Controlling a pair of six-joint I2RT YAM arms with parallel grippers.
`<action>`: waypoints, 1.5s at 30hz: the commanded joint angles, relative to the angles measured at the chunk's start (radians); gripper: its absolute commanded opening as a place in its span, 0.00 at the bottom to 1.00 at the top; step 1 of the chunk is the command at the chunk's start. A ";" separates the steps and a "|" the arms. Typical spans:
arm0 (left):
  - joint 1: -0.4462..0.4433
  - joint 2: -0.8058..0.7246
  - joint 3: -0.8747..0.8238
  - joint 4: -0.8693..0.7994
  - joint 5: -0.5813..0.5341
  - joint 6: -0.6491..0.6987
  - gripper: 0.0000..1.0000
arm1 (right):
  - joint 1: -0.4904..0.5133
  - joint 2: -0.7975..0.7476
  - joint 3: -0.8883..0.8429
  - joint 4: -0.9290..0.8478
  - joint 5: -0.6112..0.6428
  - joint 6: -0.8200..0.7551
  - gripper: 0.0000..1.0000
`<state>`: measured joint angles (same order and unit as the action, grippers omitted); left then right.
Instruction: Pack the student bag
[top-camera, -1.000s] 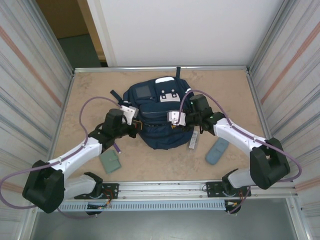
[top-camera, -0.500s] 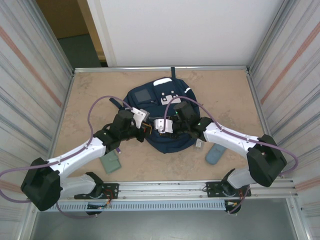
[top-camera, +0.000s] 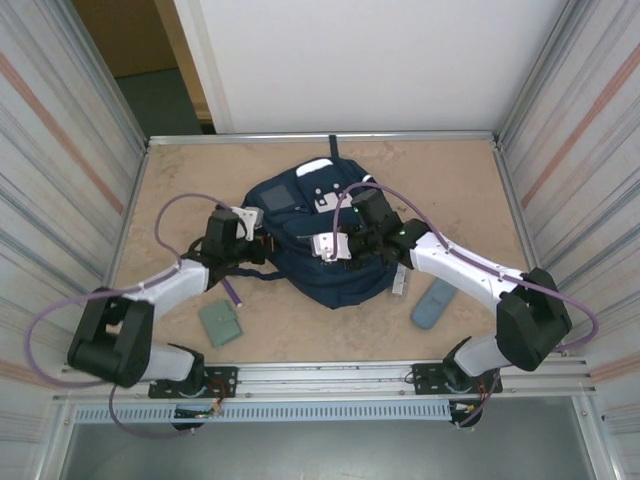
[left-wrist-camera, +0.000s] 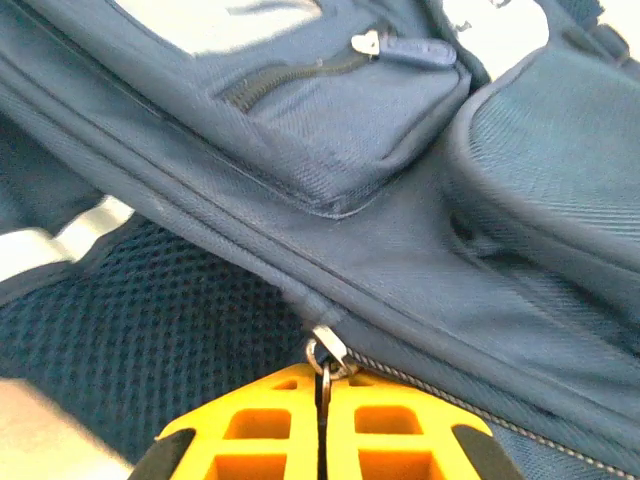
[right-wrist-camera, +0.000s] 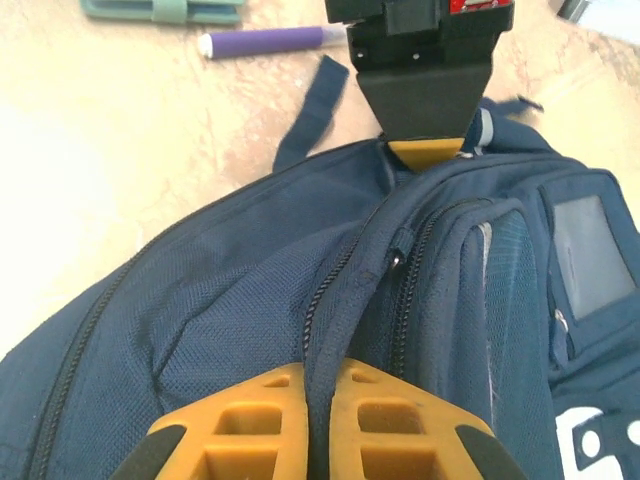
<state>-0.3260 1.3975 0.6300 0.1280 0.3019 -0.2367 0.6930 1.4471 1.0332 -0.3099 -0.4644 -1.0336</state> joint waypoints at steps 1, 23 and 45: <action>0.049 0.087 0.084 -0.050 -0.086 0.035 0.00 | -0.001 -0.018 0.044 -0.078 -0.086 -0.055 0.00; -0.170 -0.107 0.209 -0.163 0.003 0.302 0.52 | -0.039 -0.012 0.022 0.126 0.188 0.636 0.99; -0.386 0.277 0.537 -0.227 -0.014 0.932 0.54 | -0.675 -0.284 -0.171 -0.286 0.560 1.827 1.00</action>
<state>-0.7025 1.6428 1.1164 -0.0345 0.3080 0.6506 0.0387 1.1988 0.9020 -0.5018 0.1219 0.6384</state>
